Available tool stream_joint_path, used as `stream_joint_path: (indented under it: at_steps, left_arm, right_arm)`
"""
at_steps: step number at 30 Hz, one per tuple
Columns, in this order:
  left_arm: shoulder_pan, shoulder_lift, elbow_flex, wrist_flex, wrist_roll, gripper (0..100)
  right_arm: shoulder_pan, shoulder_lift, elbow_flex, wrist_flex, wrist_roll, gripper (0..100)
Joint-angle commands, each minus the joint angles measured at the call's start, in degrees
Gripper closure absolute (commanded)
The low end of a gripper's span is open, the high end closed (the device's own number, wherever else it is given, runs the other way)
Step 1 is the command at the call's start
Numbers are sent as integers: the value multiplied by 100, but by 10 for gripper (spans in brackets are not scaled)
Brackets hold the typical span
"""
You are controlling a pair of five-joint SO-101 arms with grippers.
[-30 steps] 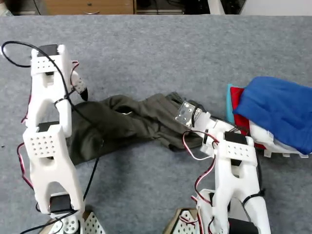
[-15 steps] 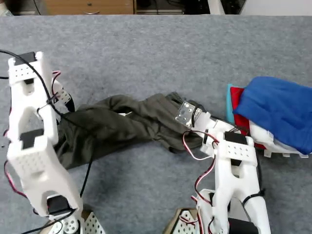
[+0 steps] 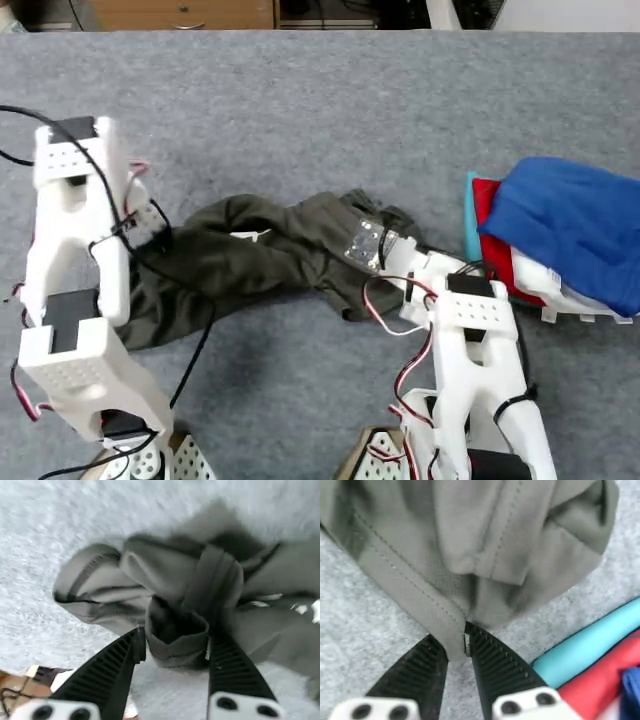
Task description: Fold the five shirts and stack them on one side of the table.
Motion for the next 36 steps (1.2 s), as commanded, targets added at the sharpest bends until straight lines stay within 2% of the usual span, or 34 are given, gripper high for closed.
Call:
stream_joint_path:
  at_steps: [1,6,8,12,15,19,24,28,36]
  left_arm:
    - [141,-268,246,79,-334,810]
    - [-26,-321,-44,79,-352,912]
    - [-176,-321,-360,79,-290,871]
    - [-501,-277,-1108,70,484,736]
    - [-589,-277,-1424,70,624,736]
    - [-589,-330,-1116,88,598,736]
    - [-598,-716,35,97,35,768]
    - [-615,-1455,738,97,-475,770]
    - [-563,-2299,431,79,-958,768]
  right_arm:
    - [-57,-163,22,-237,53,994]
    - [-48,-163,22,-264,53,994]
    - [-48,-163,22,-273,53,994]
    - [13,-75,198,-809,26,994]
    - [207,233,136,-1301,-281,994]
    - [470,945,-400,-1626,-800,994]
    - [725,2202,-1253,-1688,-879,994]
    - [892,2914,-2211,-1231,-1398,994]
    - [892,3222,-2589,-897,-1415,994]
